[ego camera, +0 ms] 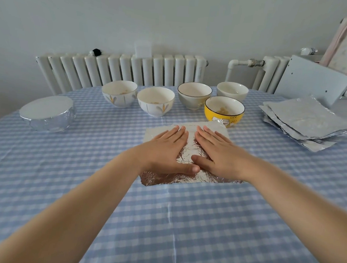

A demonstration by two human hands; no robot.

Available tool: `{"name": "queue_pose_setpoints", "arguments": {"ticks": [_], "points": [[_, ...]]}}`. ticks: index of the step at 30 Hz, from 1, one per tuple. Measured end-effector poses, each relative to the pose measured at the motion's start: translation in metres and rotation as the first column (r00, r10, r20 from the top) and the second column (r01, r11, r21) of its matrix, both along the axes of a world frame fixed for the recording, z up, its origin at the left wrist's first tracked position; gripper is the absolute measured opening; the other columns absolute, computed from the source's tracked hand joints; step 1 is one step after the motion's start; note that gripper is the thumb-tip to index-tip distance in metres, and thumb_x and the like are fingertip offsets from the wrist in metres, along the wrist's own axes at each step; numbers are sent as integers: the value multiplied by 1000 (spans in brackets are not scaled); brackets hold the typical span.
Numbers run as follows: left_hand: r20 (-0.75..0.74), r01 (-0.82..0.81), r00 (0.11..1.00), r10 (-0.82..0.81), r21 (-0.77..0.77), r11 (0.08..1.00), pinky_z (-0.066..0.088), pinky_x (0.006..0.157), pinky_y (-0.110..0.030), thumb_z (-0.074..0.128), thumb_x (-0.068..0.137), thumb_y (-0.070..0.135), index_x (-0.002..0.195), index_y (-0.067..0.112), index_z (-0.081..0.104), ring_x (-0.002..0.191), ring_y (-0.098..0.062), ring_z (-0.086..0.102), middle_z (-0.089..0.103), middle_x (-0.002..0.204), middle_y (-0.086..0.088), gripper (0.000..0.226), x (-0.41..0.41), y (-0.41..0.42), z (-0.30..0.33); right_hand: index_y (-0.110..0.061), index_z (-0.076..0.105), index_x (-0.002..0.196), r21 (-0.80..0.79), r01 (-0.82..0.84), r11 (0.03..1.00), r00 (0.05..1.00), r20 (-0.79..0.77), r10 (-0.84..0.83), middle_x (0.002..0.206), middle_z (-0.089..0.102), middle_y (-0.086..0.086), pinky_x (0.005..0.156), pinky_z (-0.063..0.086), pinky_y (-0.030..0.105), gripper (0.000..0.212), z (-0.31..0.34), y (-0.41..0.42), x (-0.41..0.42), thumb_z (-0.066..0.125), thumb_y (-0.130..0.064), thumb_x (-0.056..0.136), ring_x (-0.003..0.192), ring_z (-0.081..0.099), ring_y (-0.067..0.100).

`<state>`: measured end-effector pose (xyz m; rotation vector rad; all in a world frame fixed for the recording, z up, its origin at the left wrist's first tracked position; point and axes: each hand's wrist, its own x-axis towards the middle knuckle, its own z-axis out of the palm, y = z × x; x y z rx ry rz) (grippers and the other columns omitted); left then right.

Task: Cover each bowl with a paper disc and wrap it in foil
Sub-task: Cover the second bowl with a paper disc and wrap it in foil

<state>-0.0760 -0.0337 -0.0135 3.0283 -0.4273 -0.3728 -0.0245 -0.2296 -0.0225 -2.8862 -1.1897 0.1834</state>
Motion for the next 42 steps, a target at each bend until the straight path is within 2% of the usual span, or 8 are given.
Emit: {"name": "queue_pose_setpoints", "arguments": {"ticks": [10,17,23,27,30,36,40,42], "points": [[112,3,994,-6,26,1000,-9,123,-34,-3,66,84,157,13,-9,150,-13,-16,-17,164,-3,115,1,-7,-1,-13,-5,157,35,-11,999,1000,-7,11,163,-17,-3,118,-13,24,117,-5,-5,-3,-20,-83,64,148,-20,7],[148,5,989,-8,20,1000,-6,123,-36,-6,71,80,158,11,-3,151,-16,-13,-11,165,-7,111,3,-16,-14,-13,-5,157,24,12,1000,999,-43,-11,164,-16,0,121,-9,25,69,-2,-3,-4,25,-44,103,149,-16,8],[142,22,990,-27,35,999,-5,124,-40,-3,67,88,157,14,-11,150,-17,-18,-20,163,-5,116,6,-15,-16,-13,8,157,291,64,955,992,-126,-28,165,1,-3,110,-8,11,56,12,14,-4,28,-21,106,150,-3,5],[157,37,987,-33,-28,999,-4,124,-39,5,71,88,157,21,-10,150,-15,-18,-17,164,-1,110,7,-13,-17,-17,21,157,421,148,895,968,-249,-43,165,12,-6,121,5,21,54,2,29,0,31,-19,103,150,8,4],[163,43,986,-30,-78,996,-4,124,-41,10,70,92,157,20,-10,151,-15,-15,-14,165,0,115,7,-13,-18,-16,34,152,473,178,863,981,-154,-118,160,27,-6,120,17,26,52,-10,30,5,37,-15,100,147,23,10],[141,-15,990,18,-22,1000,-6,123,-41,18,68,92,157,15,-8,150,-14,-16,-15,164,-1,121,6,-15,-19,-16,56,137,686,441,579,892,-406,-198,142,54,-2,107,32,24,39,-15,31,7,38,-19,103,133,46,12],[151,-23,988,26,-19,1000,-5,123,-41,20,68,91,158,14,-4,151,-15,-14,-13,165,-1,120,5,-16,-18,-19,75,108,663,745,75,666,-745,-41,112,73,-2,101,50,39,24,-21,37,2,56,-24,94,108,67,14],[165,-21,986,23,-11,1000,-3,123,-41,20,68,91,158,14,-1,151,-15,-12,-11,165,-1,120,6,-16,-18,-18,77,101,573,816,-75,576,-816,45,102,75,2,89,57,40,20,-22,39,0,59,-23,92,94,72,20]]}}
